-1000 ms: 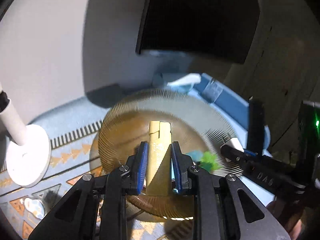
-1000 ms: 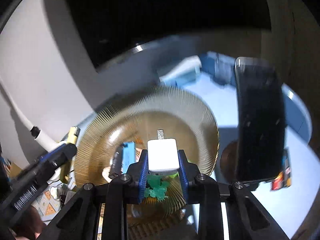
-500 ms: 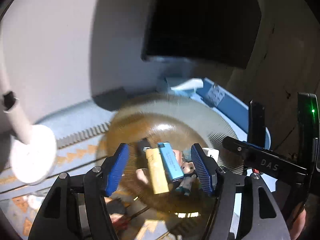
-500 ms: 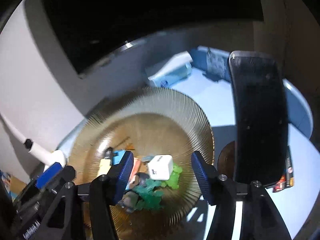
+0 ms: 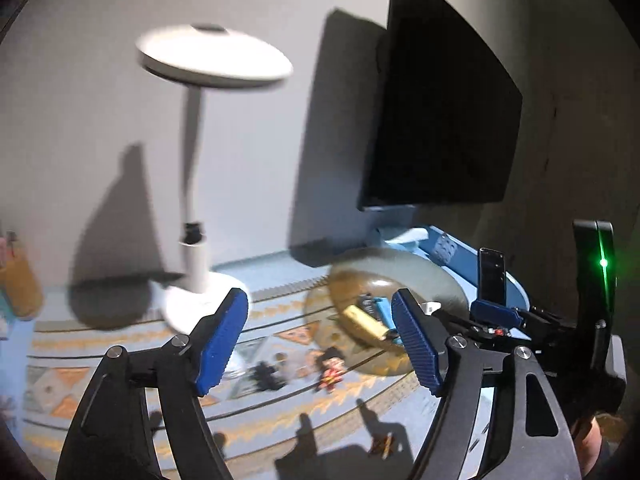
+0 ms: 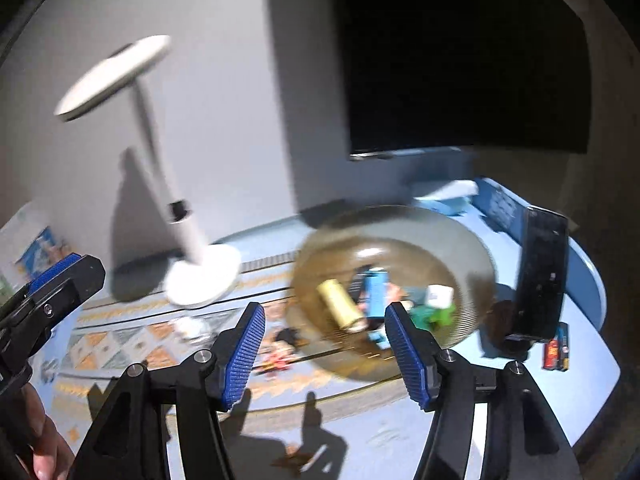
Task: Organize rigid objects
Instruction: 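Open both tools to drop the lighter and charger, then withdraw, then move both tools back toward the items on the rug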
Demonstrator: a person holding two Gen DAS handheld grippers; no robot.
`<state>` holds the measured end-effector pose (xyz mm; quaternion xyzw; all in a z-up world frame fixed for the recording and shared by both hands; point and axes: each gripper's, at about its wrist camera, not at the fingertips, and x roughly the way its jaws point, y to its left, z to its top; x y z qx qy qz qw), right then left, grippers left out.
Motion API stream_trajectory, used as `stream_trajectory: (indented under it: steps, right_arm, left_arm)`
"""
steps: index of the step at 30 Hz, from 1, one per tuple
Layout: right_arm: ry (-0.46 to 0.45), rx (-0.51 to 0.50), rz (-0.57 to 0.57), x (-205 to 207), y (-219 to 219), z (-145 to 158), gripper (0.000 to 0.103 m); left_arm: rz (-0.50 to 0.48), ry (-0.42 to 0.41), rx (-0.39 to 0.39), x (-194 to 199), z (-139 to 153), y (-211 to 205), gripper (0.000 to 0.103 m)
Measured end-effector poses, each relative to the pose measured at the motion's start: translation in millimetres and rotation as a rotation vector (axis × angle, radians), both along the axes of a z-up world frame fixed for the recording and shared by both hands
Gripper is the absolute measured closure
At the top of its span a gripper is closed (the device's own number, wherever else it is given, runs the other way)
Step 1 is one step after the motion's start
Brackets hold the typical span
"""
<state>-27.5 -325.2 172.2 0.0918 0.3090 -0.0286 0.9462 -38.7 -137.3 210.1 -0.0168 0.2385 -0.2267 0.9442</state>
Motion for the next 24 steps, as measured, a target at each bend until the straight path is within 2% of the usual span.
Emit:
stream_trajectory:
  steps: [5,10,15,24]
  right_arm:
    - [-0.020,-0.034,0.046,-19.3,37.5,8.3,0.042]
    - [-0.004,-0.049,0.074,-27.5,55.5,0.2,0.042]
    - [0.022,-0.056,0.078,-30.0,62.3,-12.8,0.041]
    - [0.079,-0.019,0.081,-15.2,59.8,-64.0,0.040]
  left_arm:
    - [0.062,-0.026,-0.003,-27.5,0.8,34.7,0.028]
    - [0.119,0.020,-0.022,-35.4,-18.4,59.1,0.028]
    - [0.168,0.096,-0.020,-34.0,-49.4,74.9,0.028]
    - [0.251,0.242,0.084,-14.0,-136.3,83.7,0.028]
